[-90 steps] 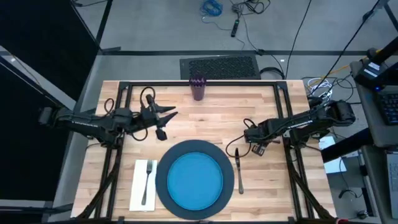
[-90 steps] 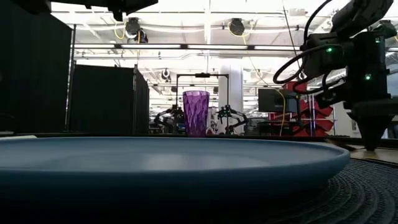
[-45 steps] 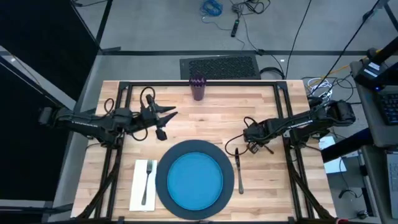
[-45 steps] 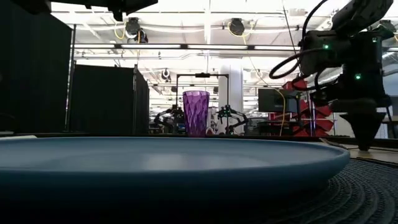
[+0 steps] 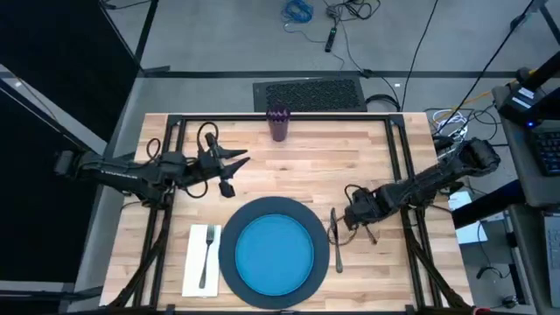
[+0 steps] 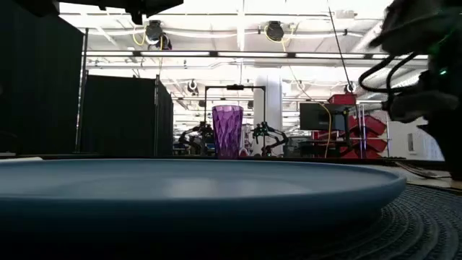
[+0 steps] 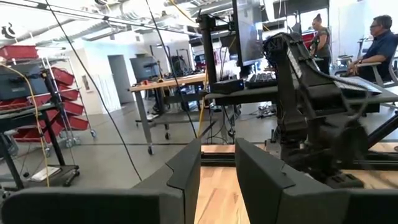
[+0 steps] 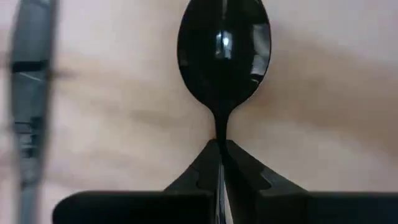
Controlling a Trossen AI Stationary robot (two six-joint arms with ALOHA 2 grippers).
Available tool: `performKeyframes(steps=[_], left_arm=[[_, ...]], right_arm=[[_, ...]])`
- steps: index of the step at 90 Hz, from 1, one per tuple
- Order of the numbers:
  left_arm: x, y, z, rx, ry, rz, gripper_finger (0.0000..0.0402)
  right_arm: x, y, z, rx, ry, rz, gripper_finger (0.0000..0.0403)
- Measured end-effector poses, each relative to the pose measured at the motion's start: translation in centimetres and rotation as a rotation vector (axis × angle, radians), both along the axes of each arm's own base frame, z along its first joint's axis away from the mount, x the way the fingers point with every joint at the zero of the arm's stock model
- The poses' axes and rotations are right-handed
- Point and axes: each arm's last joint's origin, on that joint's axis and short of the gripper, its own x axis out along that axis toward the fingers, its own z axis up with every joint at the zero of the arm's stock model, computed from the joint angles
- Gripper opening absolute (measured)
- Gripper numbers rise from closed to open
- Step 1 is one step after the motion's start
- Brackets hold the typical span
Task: Set table place
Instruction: Move the black spoon to the right of the black table knife
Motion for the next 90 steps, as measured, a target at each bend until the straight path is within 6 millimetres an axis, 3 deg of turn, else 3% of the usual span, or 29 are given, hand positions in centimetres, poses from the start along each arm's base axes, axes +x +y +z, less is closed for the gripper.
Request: performKeyframes(steps=[15,31,42,57,66,90], left_arm=[[0.0,0.0,0.0,0.000,0.001,-0.001,0.0084],[0.0,-0.3,-0.1,0.001,0.010,-0.015,0.0084],[-0.1,-0.6,0.0,0.000,0.005,-0.032,0.0084],[-0.4,-1.3,0.3,-0.001,-0.014,-0.064,0.0084],[-0.5,-1.6,0.3,0.000,-0.014,-0.079,0.0084],[-1.2,-1.9,1.0,-0.004,-0.047,-0.101,0.0084]], right_arm=[[-0.1,3.1,0.1,0.051,-0.122,-0.115,0.0000],[-0.7,5.1,-0.7,-0.004,-0.142,-0.210,0.0000],[0.2,5.4,-1.0,-0.043,-0.106,-0.229,0.0000],[1.9,5.8,0.2,-0.099,0.003,-0.254,0.0000],[1.8,5.6,0.6,-0.153,0.072,-0.251,0.0000],[2.2,5.9,0.7,-0.128,0.049,-0.253,0.0000]])
